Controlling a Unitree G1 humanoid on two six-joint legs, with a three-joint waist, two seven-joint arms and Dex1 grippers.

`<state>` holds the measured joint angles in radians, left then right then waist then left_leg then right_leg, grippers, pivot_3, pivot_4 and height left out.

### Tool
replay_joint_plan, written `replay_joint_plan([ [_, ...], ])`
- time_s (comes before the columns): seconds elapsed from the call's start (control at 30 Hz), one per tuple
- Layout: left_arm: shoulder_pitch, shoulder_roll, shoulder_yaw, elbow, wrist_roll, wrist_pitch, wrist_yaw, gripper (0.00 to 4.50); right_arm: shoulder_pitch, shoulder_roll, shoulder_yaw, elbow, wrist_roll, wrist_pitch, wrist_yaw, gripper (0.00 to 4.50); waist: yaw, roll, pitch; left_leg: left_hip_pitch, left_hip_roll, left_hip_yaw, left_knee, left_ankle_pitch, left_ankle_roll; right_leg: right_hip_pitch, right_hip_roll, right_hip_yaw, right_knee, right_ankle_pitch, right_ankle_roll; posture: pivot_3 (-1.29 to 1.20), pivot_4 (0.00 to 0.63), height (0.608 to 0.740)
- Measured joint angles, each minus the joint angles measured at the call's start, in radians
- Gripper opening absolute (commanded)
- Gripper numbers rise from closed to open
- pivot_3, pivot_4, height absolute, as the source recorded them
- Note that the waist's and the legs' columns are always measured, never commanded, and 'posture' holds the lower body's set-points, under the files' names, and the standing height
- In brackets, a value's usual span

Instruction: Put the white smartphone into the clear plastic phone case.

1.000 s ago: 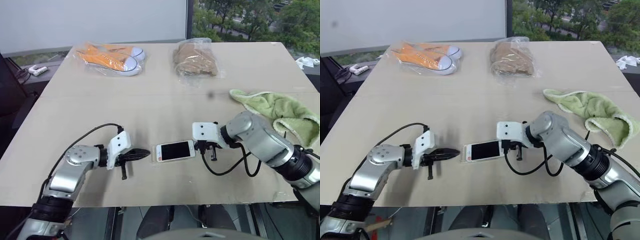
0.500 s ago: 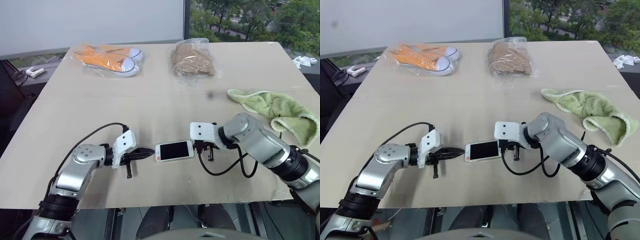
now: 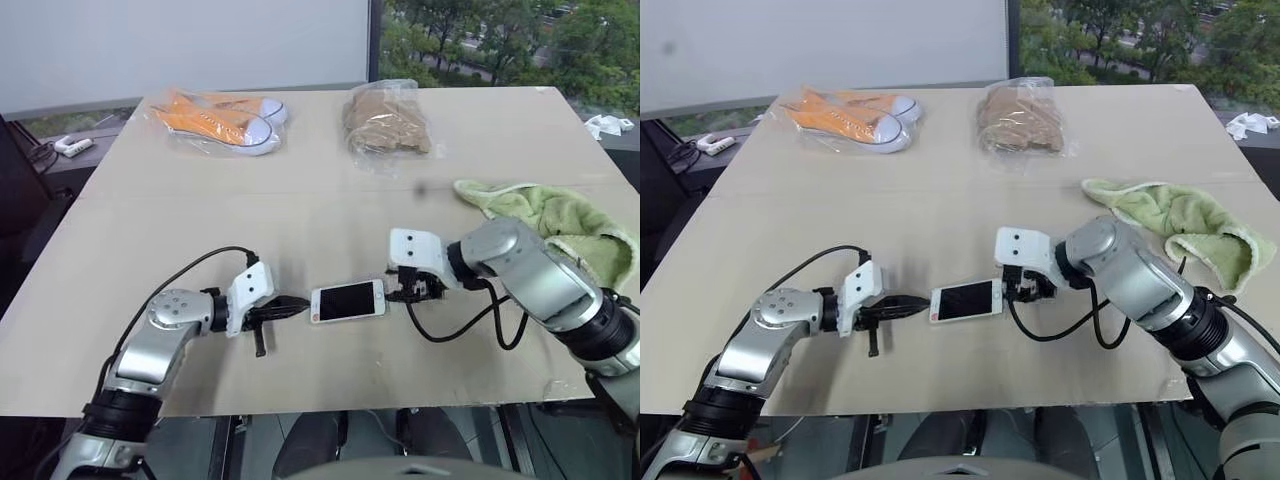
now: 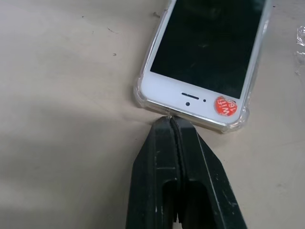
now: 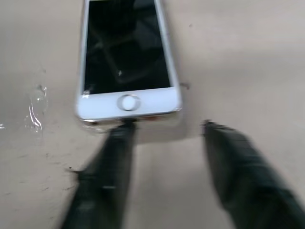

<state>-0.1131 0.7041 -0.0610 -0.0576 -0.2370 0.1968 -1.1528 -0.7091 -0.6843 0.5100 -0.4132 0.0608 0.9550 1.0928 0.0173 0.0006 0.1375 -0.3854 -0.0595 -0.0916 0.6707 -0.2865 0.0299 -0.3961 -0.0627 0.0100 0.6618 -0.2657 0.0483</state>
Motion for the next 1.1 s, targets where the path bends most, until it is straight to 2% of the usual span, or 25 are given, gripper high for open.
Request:
replay_joint_plan([
  [0.03,0.003,0.002,0.004,-0.004,-0.004,0.007,0.000,0.00,0.009,0.000,-0.027,-0.003,0.005,0.000,-0.015,4.08,-0.001,0.000,0.000,0.000,0.000,0.000,0.000,0.000,0.000,0.000,0.000,0.000,0.000,0.000,0.000,0.00,0.150,0.740],
  [0.13,0.007,0.010,0.012,-0.015,-0.022,0.034,0.001,0.00,0.058,-0.010,-0.136,-0.021,0.049,0.014,-0.047,4.08,-0.003,-0.001,0.001,-0.001,0.000,0.001,-0.002,0.000,0.000,-0.001,0.000,0.001,-0.001,0.000,0.000,0.00,0.150,0.740],
  [0.27,0.005,0.013,0.019,-0.026,-0.042,0.065,0.006,0.00,0.137,-0.027,-0.181,-0.040,0.082,-0.003,-0.073,4.08,-0.007,-0.001,0.001,-0.001,0.001,0.001,-0.002,0.000,0.000,-0.002,0.001,0.001,-0.001,0.000,0.000,0.00,0.150,0.740],
  [0.37,0.000,0.017,0.022,-0.059,-0.065,0.087,0.006,0.00,0.245,0.070,-0.280,-0.043,0.164,-0.066,-0.107,2.74,-0.012,-0.002,0.002,-0.002,0.002,0.002,-0.003,0.000,0.000,-0.002,0.001,0.003,-0.001,0.000,0.000,0.00,0.150,0.740],
  [0.43,-0.001,0.020,0.025,-0.082,-0.082,0.103,0.006,0.00,0.306,0.104,-0.330,-0.070,0.229,-0.114,-0.107,1.69,-0.016,-0.002,0.002,-0.002,0.002,0.002,-0.003,0.000,0.000,-0.002,0.001,0.003,-0.001,0.000,0.000,0.00,0.150,0.740],
  [0.53,-0.004,0.022,0.030,-0.098,-0.106,0.127,0.006,0.00,0.380,0.116,-0.361,-0.098,0.266,-0.192,-0.105,0.31,-0.015,-0.002,0.002,-0.001,0.002,0.002,-0.002,0.000,0.000,-0.001,0.001,0.002,-0.002,0.000,0.000,0.00,0.150,0.740],
  [0.57,-0.005,0.022,0.032,-0.104,-0.114,0.134,0.005,0.00,0.421,0.118,-0.360,-0.100,0.269,-0.229,-0.106,0.06,-0.015,-0.002,0.002,-0.001,0.002,0.002,-0.002,0.000,0.000,-0.001,0.001,0.002,-0.002,0.000,0.000,0.00,0.150,0.740],
  [0.77,-0.030,0.024,0.027,-0.117,-0.123,0.154,0.002,0.00,0.532,0.174,-0.287,-0.031,0.252,-0.372,-0.143,0.06,-0.032,-0.003,0.003,0.001,0.002,0.003,-0.002,0.000,0.000,0.000,0.002,0.004,-0.001,0.000,0.000,0.00,0.150,0.740],
  [0.97,-0.031,-0.012,-0.035,-0.122,-0.116,0.159,0.002,0.00,0.536,0.187,-0.267,0.067,0.214,-0.486,-0.161,0.06,-0.029,-0.003,0.003,0.001,0.002,0.003,-0.003,0.000,0.000,0.000,0.002,0.004,-0.001,0.000,0.000,0.00,0.150,0.740],
  [1.1,-0.040,-0.029,-0.099,-0.082,-0.073,0.092,-0.004,0.00,0.536,0.200,-0.243,0.092,0.205,-0.523,-0.163,0.06,-0.029,-0.004,0.003,0.002,0.002,0.003,-0.003,0.000,0.000,0.000,0.003,0.004,-0.001,0.000,0.000,0.00,0.150,0.740],
])
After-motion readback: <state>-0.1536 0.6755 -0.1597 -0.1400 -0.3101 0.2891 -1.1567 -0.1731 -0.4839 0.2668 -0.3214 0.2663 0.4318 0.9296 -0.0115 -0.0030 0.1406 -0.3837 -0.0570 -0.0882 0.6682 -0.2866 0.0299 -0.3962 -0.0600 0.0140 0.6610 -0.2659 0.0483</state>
